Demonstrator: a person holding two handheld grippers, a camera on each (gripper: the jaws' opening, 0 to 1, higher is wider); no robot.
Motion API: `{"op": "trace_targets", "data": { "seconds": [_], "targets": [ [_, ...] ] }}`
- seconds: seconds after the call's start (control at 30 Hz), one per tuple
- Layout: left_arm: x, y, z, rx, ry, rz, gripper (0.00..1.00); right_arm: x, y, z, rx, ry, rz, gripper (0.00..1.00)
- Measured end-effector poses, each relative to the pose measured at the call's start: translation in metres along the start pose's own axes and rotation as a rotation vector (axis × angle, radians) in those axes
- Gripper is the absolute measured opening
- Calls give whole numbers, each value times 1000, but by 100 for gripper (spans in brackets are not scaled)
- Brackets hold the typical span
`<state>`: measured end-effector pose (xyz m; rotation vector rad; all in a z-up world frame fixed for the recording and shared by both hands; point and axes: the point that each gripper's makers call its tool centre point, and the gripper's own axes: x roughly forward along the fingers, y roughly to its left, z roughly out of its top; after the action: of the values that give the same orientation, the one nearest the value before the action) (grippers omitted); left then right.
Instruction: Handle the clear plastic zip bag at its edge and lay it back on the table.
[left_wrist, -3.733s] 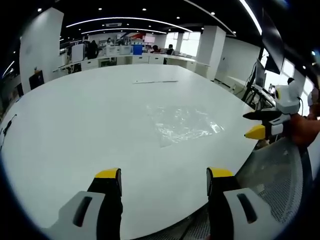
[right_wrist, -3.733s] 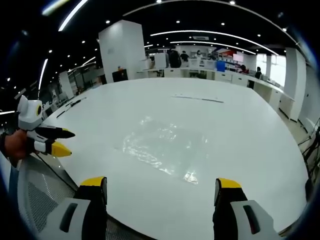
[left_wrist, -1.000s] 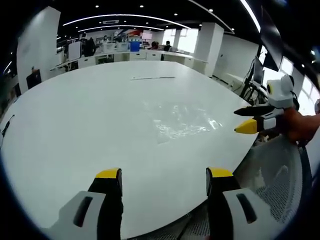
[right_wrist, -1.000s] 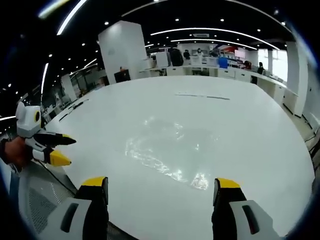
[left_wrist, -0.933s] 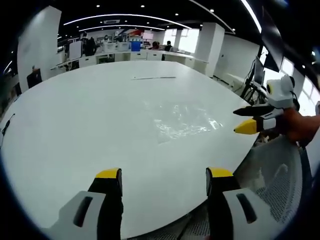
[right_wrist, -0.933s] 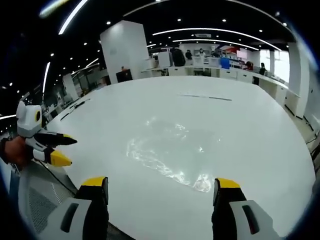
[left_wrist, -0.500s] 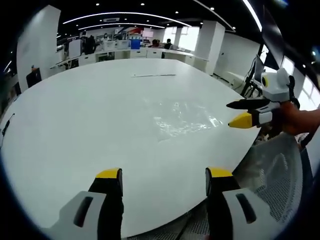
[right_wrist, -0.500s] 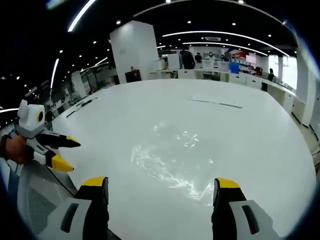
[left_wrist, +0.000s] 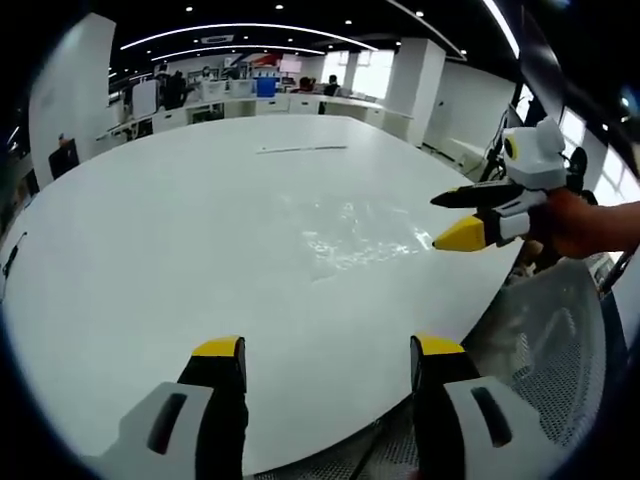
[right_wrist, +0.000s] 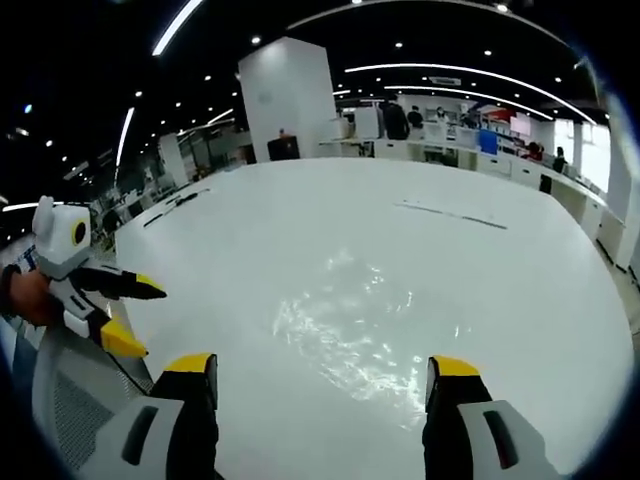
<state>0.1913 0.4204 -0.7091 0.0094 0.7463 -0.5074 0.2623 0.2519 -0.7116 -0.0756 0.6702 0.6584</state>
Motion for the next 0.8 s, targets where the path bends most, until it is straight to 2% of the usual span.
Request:
{"op": "trace_targets", "data": {
  "seconds": [0.57,0.8],
  "targets": [
    [2,1,-1,8,-9,-1,66,18,8,15,-62,18,28,85],
    [2,4,2,1,-29,1,66,29,20,23,-100,28,57,84]
  ]
}}
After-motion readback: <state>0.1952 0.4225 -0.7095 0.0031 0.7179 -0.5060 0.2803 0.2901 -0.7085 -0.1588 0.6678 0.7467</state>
